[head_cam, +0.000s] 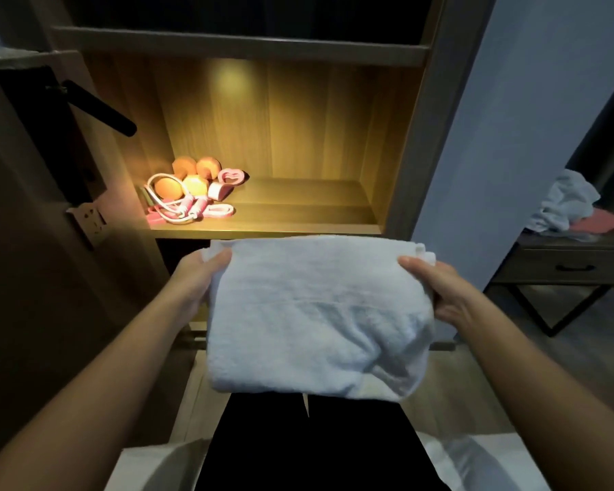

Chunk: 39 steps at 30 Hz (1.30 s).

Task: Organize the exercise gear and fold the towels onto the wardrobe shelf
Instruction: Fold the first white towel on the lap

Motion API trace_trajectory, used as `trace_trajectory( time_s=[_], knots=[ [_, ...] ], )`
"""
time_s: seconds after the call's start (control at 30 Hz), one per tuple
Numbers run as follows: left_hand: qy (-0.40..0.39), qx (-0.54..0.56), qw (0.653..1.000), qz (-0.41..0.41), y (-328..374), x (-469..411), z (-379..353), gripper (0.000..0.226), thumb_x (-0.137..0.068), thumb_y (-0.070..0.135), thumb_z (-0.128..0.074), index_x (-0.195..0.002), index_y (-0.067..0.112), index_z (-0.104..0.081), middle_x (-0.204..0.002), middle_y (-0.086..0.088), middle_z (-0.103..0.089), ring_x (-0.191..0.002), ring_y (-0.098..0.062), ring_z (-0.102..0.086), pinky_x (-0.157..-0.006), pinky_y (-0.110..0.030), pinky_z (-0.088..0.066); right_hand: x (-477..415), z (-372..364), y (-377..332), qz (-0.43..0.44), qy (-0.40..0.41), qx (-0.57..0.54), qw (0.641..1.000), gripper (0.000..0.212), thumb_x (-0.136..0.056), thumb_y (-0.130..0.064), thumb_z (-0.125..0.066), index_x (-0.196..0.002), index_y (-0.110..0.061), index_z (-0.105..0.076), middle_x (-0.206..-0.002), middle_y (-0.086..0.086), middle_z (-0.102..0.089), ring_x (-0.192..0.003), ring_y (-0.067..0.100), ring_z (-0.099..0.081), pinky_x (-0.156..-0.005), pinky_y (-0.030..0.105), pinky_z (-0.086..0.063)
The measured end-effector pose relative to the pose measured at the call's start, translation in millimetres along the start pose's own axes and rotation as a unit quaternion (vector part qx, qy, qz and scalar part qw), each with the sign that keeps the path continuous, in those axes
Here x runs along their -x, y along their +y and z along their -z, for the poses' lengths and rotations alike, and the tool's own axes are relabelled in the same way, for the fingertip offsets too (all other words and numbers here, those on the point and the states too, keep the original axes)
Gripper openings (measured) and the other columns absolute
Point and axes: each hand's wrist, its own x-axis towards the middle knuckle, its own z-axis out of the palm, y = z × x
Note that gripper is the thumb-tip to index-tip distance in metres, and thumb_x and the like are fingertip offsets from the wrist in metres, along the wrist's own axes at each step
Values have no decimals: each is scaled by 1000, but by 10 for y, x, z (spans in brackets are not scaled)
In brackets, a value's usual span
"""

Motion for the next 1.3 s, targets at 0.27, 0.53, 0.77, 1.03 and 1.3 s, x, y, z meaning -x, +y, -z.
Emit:
trace_trajectory(
  time_s=[0.27,0.53,0.77,1.03,1.3],
  knots=[
    [-21,-60,995,81,-626,159,75,31,-84,30,-72,-110,15,-66,-103,0,-70,-89,-17,-67,-66,-28,-50,71,-17,489,-121,-61,89,987,54,-68,-11,-80,-117,3,-62,-113,22,-68,-105,36,-65,-94,49,-51],
    [-26,-52,988,-146,559,-228,8,13,-92,20,-65,-103,29,-64,-95,9,-73,-92,-14,-70,-72,-27,-54,-225,-164,-652,141,4,82,987,23,-77,-7,-76,-99,-9,-68,-98,12,-72,-91,26,-69,-81,37,-58],
    [-263,-172,946,-80,1602,-290,233,67,-74,46,-78,-126,9,-57,-116,-9,-69,-107,-27,-66,-77,-30,-55,-172,-27,-1552,89,-224,215,947,62,-74,-24,-79,-130,-10,-56,-124,15,-65,-112,33,-64,-89,43,-55],
    [-62,-258,958,-110,1658,-427,62,32,-97,37,-55,-114,11,-64,-112,-7,-68,-96,-20,-66,-76,-32,-51,-345,-212,-1632,89,-80,232,965,41,-90,-32,-65,-119,-5,-57,-112,10,-67,-98,25,-66,-83,41,-54],
    [-65,-206,976,5,1470,-503,75,45,-94,43,-58,-124,9,-54,-118,-12,-64,-101,-20,-64,-66,-26,-51,-479,-202,-1430,38,-81,259,962,50,-86,-44,-65,-124,-13,-51,-116,0,-64,-101,18,-63,-90,39,-51]
  ],
)
